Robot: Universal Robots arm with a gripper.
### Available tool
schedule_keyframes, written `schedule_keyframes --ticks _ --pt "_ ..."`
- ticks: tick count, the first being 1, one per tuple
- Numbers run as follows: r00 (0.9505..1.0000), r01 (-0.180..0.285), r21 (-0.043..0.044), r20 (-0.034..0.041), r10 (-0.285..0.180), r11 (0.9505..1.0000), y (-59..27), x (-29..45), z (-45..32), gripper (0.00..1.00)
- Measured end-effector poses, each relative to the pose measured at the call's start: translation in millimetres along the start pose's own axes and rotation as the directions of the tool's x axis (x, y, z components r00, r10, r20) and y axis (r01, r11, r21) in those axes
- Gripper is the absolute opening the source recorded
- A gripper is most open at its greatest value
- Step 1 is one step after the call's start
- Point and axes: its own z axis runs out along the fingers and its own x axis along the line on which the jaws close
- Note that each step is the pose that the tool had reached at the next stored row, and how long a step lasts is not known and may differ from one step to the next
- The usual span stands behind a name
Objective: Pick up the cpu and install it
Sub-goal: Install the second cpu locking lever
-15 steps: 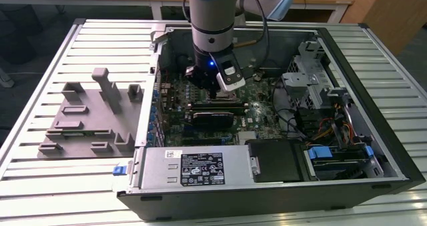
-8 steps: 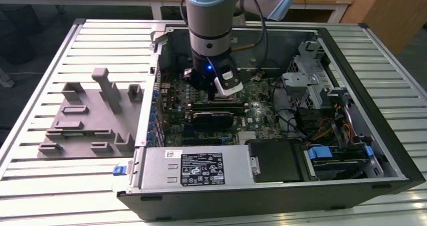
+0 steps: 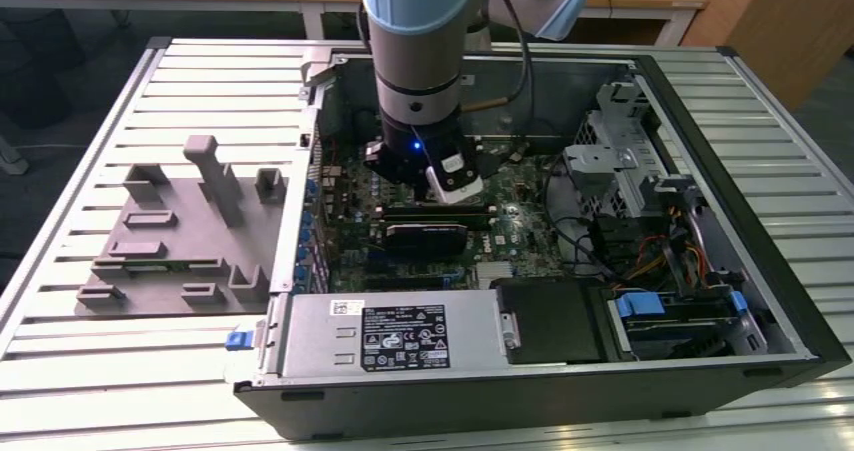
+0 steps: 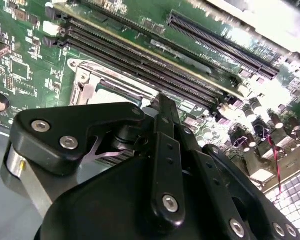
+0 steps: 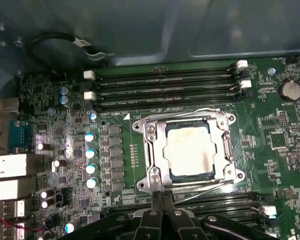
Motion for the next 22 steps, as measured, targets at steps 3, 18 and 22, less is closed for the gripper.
schedule_keyframes --ticks 3,18,22 --pt "1.0 0.0 -0.0101 -0.0011 0.0 0.9999 -5.3 -0.5 -0.1 0.11" --pt "0.9999 -0.006 -0.1161 -0.0139 0.004 0.9932 -22.2 2.4 8.1 0.11" --pt "0.9999 -0.006 -0.1355 -0.0164 0.004 0.9908 -23.3 3.9 12.0 0.11"
